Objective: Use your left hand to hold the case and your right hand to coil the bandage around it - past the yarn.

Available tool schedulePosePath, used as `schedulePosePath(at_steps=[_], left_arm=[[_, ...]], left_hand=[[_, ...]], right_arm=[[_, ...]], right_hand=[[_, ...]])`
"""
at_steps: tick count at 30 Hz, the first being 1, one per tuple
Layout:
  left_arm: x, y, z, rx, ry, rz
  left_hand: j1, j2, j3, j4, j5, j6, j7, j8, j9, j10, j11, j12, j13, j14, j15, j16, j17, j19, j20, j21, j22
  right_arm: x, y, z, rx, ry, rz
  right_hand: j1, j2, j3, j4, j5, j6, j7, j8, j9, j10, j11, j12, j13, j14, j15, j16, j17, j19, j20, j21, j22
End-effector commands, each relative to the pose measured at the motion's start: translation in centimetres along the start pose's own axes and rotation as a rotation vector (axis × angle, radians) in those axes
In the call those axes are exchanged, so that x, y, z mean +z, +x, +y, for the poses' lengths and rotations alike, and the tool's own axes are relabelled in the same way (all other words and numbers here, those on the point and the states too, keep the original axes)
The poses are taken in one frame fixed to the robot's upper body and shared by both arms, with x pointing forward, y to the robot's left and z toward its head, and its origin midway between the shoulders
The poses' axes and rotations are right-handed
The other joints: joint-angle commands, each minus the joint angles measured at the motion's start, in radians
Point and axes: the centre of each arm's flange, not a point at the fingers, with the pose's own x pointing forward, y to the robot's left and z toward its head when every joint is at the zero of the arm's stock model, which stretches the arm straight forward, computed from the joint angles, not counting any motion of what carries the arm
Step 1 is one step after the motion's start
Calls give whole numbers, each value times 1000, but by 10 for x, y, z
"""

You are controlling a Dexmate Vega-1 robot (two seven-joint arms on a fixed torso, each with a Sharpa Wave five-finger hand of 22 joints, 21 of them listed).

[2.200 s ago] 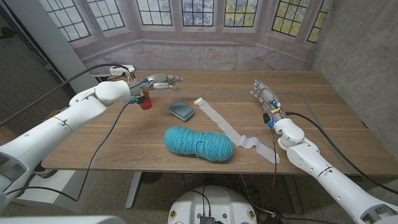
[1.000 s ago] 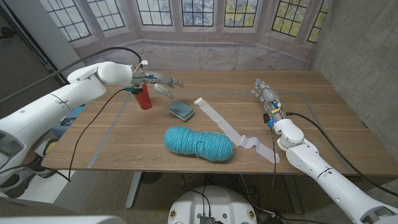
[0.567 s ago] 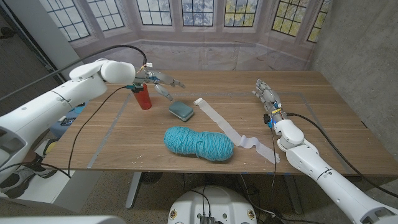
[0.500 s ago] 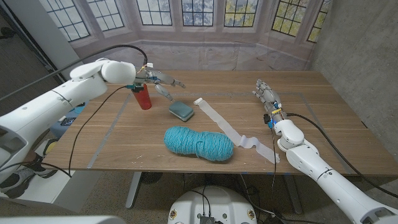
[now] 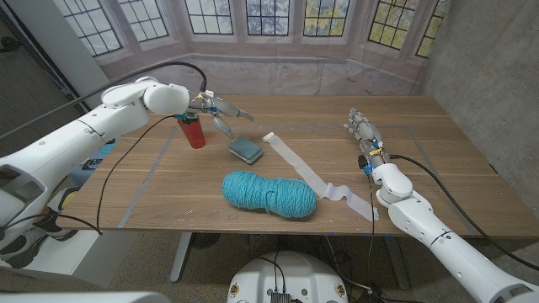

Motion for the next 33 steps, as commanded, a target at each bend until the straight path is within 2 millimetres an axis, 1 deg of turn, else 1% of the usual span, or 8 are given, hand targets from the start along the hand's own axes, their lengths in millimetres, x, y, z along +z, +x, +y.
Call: schedulePosePath(at_steps=[1,3,5,10,16,18,22,33], left_arm=[[-1,7,-10,-33,89,17],[-3,8,-13,-34,86,23],[-4,9,-15,-36,97,27],[-5,12,-20,-43,112,34],[-8,16,-23,-51,128,41],[-9,18,-23,-50,131,42],[-11,22,-24,-54,134,45],[-11,35,-29,-75,146,35]], left_hand=[[4,-14,-7,-2,0,-8,4,-1,1,-3,7,6,5,-5,5,4,2,-6,3,1,2],[4,-16,-8,-1,1,-10,6,0,2,-5,12,6,6,-7,7,4,2,-7,3,1,2],[4,-17,-9,-1,1,-10,7,0,2,-5,12,7,7,-7,8,4,2,-7,5,1,3],[3,-20,-12,0,2,-11,9,1,2,-7,13,8,8,-7,9,5,3,-7,4,2,3],[4,-21,-14,1,2,-11,12,3,2,-9,16,10,9,-6,10,6,3,-8,7,2,3],[6,-21,-14,1,2,-5,16,6,3,-8,16,13,10,-6,12,6,3,-8,7,2,3],[8,-21,-15,2,3,2,17,9,4,-4,17,17,12,-5,14,7,4,-8,7,3,3],[15,-20,-16,2,3,14,19,15,5,10,15,29,17,-1,17,9,4,-9,8,4,4]], right_arm=[[-1,-4,-1,-16,0,2],[-2,-5,-1,-17,0,5],[-3,-5,-1,-19,2,7],[-5,-4,0,-21,5,8],[-7,-2,0,-26,8,10],[-8,-2,0,-28,9,12],[-10,-2,0,-31,11,15],[-13,-3,-3,-42,16,18]], right_hand=[[12,-1,4,-8,6,3,8,-2,5,-2,5,0,3,6,-15,7,2,12,-54,7,4],[12,-1,4,-9,7,3,9,-2,5,-2,7,0,3,6,-14,7,2,12,-54,7,4],[12,-1,4,-9,7,3,8,-2,5,-1,3,0,3,6,-15,7,2,11,-55,6,4],[12,-1,5,-10,7,3,7,-2,5,-1,5,1,3,6,-15,7,2,11,-54,6,4],[12,-1,5,-10,7,3,7,-2,5,-1,5,1,3,6,-13,7,1,12,-54,6,4],[12,-1,5,-10,7,3,7,-2,5,-2,5,1,3,5,-13,7,2,11,-54,6,4],[12,-1,5,-11,7,3,7,-2,5,-2,2,1,3,6,-14,7,1,11,-54,6,4],[12,-1,6,-12,7,2,8,-2,5,-3,4,1,4,5,-15,7,1,11,-53,6,4]])
